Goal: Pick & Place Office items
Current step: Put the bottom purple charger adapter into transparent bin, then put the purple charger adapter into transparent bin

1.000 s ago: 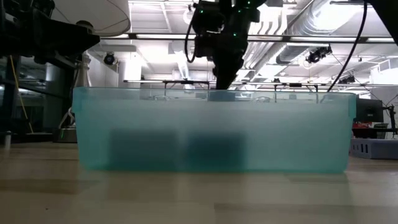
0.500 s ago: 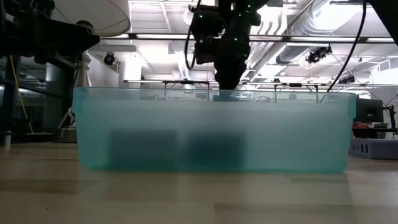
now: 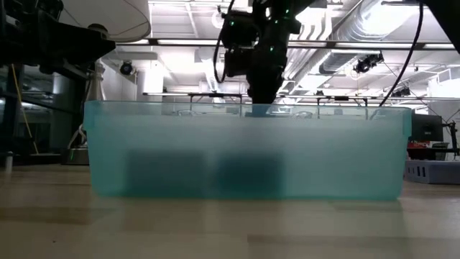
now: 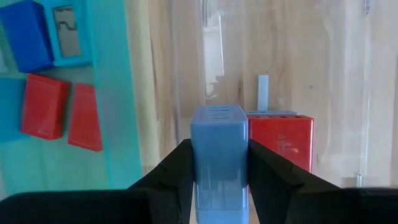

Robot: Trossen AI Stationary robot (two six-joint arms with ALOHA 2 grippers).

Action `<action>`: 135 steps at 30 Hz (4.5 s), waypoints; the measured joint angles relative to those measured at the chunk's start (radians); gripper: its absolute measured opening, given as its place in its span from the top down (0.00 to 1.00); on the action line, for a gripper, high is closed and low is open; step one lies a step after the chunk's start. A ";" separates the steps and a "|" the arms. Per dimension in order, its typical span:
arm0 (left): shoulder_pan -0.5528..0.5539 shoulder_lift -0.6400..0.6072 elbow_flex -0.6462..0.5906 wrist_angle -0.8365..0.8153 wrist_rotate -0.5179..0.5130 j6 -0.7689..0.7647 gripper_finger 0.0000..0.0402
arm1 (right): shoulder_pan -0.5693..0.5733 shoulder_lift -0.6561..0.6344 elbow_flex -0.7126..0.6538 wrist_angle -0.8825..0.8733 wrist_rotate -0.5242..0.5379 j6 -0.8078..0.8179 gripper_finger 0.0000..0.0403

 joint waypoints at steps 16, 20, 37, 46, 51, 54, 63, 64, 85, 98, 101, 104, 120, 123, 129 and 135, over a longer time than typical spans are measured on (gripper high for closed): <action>0.000 0.000 0.000 0.000 0.000 0.000 0.54 | -0.006 0.046 0.000 -0.001 0.008 0.002 0.68; 0.000 0.000 0.000 0.000 0.000 0.000 0.54 | -0.006 0.046 0.000 -0.001 0.006 0.002 0.68; 0.000 0.000 0.000 0.000 0.000 0.000 0.54 | -0.006 0.045 0.000 -0.006 0.007 0.003 0.66; 0.000 0.000 0.000 0.000 0.000 0.000 0.54 | -0.006 0.045 0.000 -0.006 0.009 0.003 0.65; 0.000 0.000 0.000 0.000 0.000 0.000 0.54 | -0.003 0.035 0.000 0.007 0.067 0.003 0.65; 0.000 0.000 0.000 0.000 0.000 0.000 0.54 | 0.001 -0.004 0.000 0.020 0.094 0.002 0.65; 0.000 0.000 0.000 0.000 0.000 0.000 0.54 | 0.001 -0.154 0.001 0.003 0.160 0.000 0.66; 0.000 0.000 0.000 0.000 0.000 0.000 0.54 | 0.001 -0.169 0.001 -0.013 0.164 0.000 0.66; 0.000 0.000 0.000 0.000 0.000 0.000 0.54 | 0.239 -0.467 -0.235 -0.171 0.269 0.308 0.66; 0.000 0.000 0.000 0.000 0.000 0.000 0.54 | 0.397 -0.645 -0.665 0.013 0.258 0.544 0.66; 0.000 0.000 0.000 0.000 0.000 0.000 0.54 | 0.430 -0.645 -0.717 0.045 0.259 0.582 0.66; 0.000 0.000 0.000 0.000 0.000 0.000 0.54 | 0.456 -0.645 -0.759 0.059 0.259 0.628 0.66; 0.000 0.000 0.000 0.000 0.000 0.000 0.54 | 0.525 -0.645 -0.822 0.067 0.288 0.689 0.45; 0.000 0.000 0.000 0.000 0.000 0.000 0.54 | 0.525 -0.645 -0.860 0.084 0.272 0.684 0.42; 0.000 0.000 0.000 0.000 0.000 0.000 0.54 | 0.525 -0.645 -0.900 0.134 0.240 0.681 0.42; 0.000 0.000 0.000 0.000 0.000 0.000 0.54 | 0.525 -0.645 -0.901 0.141 0.211 0.640 0.42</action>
